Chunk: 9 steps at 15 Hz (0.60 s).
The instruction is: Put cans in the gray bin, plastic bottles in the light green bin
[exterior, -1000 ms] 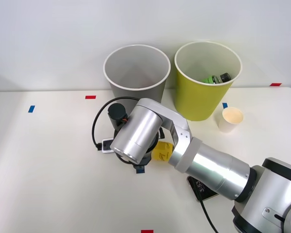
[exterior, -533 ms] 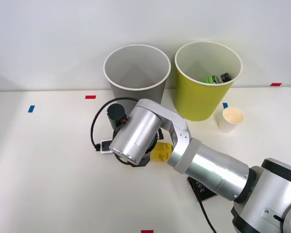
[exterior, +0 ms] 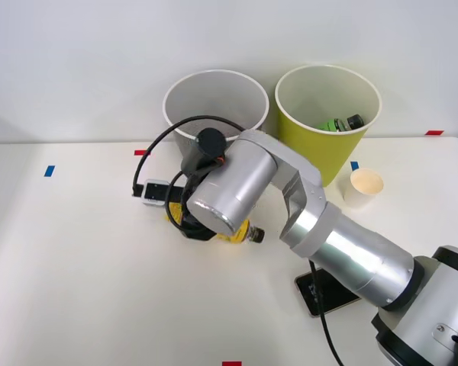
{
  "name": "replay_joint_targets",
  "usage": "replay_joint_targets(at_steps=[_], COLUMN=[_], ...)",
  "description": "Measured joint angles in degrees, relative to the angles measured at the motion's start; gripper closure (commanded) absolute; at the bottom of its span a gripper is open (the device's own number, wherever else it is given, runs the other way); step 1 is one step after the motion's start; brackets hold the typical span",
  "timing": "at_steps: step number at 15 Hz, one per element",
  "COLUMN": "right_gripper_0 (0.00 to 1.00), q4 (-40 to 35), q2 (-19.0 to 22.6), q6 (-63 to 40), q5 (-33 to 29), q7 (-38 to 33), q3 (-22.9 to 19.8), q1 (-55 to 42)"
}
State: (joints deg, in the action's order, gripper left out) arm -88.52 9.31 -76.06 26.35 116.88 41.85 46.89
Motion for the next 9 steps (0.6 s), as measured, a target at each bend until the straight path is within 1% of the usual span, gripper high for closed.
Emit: replay_joint_targets(at_steps=[4,6,9], right_gripper_0=[1.0,1.0,1.0], q4=[-15.5,-23.4,-34.2], q2=[3.7,5.5,7.9], q6=[1.0,3.6,7.5], q5=[-2.0,-2.7,-3.2], q7=[-2.0,-5.6,-13.1], q3=[-3.6,-5.7,-9.7], q1=[-5.2,-9.3,-14.8])
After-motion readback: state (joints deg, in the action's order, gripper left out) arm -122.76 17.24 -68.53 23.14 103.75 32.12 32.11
